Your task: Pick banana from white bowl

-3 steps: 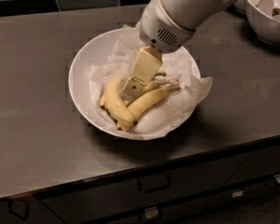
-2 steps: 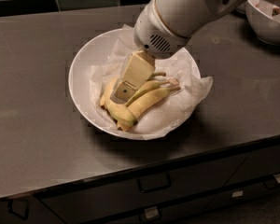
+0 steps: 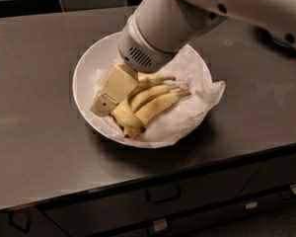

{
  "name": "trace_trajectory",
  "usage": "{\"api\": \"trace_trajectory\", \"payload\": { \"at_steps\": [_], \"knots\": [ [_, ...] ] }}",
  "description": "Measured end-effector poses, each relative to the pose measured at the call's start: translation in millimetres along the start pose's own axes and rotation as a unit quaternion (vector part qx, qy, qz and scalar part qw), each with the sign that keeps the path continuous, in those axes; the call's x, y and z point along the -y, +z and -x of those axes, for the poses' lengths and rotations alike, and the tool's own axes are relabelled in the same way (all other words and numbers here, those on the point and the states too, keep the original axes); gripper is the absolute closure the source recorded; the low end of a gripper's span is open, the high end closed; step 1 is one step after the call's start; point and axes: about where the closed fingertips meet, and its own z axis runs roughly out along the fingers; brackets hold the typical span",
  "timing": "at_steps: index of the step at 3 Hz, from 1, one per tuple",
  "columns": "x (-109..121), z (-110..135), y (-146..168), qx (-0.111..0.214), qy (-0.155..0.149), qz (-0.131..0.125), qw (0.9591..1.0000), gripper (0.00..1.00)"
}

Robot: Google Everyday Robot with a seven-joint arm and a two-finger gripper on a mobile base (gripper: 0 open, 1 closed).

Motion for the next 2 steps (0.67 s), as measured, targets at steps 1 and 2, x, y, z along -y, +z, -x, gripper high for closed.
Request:
{"api": "trace_trajectory", "payload": {
  "at_steps": [1, 2],
  "knots": [
    [-3.7, 3.3, 0.0, -0.022, 0.02, -0.02, 0.9994, 0.08],
    [-6.8, 4.6, 1.3, -0.046, 0.034, -0.033, 0.9978, 0.18]
  ]
}}
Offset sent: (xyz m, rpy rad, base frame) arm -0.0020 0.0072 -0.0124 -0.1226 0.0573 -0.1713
